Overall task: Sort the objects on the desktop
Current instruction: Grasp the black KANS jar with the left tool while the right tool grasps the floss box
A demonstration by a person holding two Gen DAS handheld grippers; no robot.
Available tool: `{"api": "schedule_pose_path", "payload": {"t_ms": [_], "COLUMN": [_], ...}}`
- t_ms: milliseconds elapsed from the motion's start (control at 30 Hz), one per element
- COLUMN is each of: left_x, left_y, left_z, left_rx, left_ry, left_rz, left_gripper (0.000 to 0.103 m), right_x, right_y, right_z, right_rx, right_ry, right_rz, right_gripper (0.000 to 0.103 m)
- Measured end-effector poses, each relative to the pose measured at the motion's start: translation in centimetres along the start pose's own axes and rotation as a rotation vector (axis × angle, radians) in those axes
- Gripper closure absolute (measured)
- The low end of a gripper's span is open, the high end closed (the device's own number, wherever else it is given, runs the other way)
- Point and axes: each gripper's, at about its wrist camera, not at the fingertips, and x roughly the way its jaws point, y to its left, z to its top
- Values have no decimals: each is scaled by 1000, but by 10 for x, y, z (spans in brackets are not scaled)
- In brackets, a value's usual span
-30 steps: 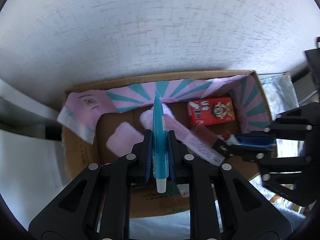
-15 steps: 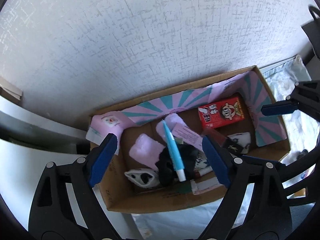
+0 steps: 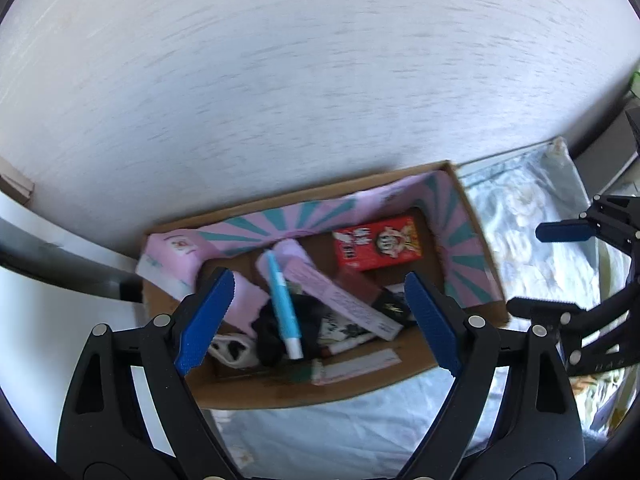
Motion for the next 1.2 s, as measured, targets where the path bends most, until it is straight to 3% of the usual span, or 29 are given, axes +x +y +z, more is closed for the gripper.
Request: {"api": "schedule_pose_path", "payload": {"t_ms": [200,467,800,933,1033,1200], "left_x": [-12,-18,14,32,42,62], "left_y": [-41,-112,-229,-266,-285,-299], "left_z": [-3,-10,-59,-85,-98,-102], "left_rx": [63,164,417,529,589,600], "left_ry": [-14,2,82,124,140,165], "left_rz": [-19,-70,-165,-222,-243,-285], "left_gripper": [16,16,16,16,16,16], "right_x": [-23,-48,-28,-19,-11,7], "right_y": [-30,-72,-104,-93,-83,-73], "right_z": [-35,-106,-200,-228,-244,-257], "right_rx": [49,119,254,203,140,83], "right_ry": [16,39,83,86,77,83], "right_rz": [-32,-95,-67,-16,-3,3], "right_gripper": [34,34,34,33,19,14]}}
